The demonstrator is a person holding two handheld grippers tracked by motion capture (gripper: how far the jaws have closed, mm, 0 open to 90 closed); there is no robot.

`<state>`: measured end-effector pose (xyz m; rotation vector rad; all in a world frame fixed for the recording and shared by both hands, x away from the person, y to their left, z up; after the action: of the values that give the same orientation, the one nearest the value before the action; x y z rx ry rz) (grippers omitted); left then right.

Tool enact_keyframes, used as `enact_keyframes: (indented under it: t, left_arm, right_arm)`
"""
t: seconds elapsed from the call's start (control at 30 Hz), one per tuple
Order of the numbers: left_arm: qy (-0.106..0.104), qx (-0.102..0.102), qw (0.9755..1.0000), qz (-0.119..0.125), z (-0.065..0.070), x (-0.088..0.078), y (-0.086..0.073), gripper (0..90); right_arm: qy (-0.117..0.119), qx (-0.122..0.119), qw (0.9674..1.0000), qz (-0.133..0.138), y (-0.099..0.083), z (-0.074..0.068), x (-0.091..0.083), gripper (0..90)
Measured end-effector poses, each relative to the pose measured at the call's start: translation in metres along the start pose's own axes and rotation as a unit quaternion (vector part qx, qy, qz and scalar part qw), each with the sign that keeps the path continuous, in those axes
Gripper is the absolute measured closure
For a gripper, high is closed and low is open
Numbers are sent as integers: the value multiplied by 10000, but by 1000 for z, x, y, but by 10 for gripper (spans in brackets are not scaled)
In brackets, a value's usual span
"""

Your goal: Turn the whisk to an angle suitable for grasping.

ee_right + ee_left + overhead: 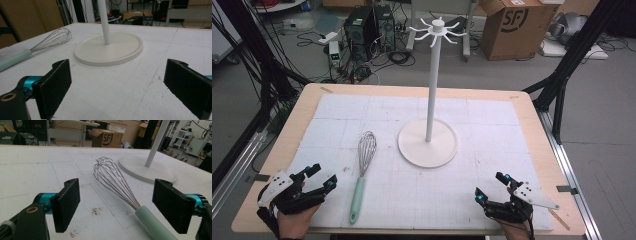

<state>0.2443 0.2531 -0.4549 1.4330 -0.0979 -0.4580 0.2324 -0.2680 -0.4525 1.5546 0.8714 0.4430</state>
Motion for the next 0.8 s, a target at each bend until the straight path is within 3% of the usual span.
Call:
enact_keyframes:
  t: [0.33, 0.63, 0.8]
  left_arm:
    - [-31, 37, 10000, 52, 7, -3, 2, 226]
    - [-285, 170, 9994, -84, 13, -8, 3, 254]
    - [-560, 451, 9969, -314, 15, -6, 6, 410]
  right_arm:
    - [53, 60, 9999, 84, 2, -4, 0, 66]
    - [33, 178, 9996, 229, 4, -2, -1, 66]
    - [-18, 202, 9994, 288, 5, -1, -3, 66]
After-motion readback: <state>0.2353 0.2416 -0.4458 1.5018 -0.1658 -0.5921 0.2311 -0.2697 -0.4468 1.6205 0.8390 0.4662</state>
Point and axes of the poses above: each handheld gripper's, and its own axes: x roughly forward along the jaws, y roughly out of its top, z roughly to its right, the point moved 5 cm from there along x, roughly forward along the jaws, and after that the axes turned 12 degrees about y, right-handed, at the moved point
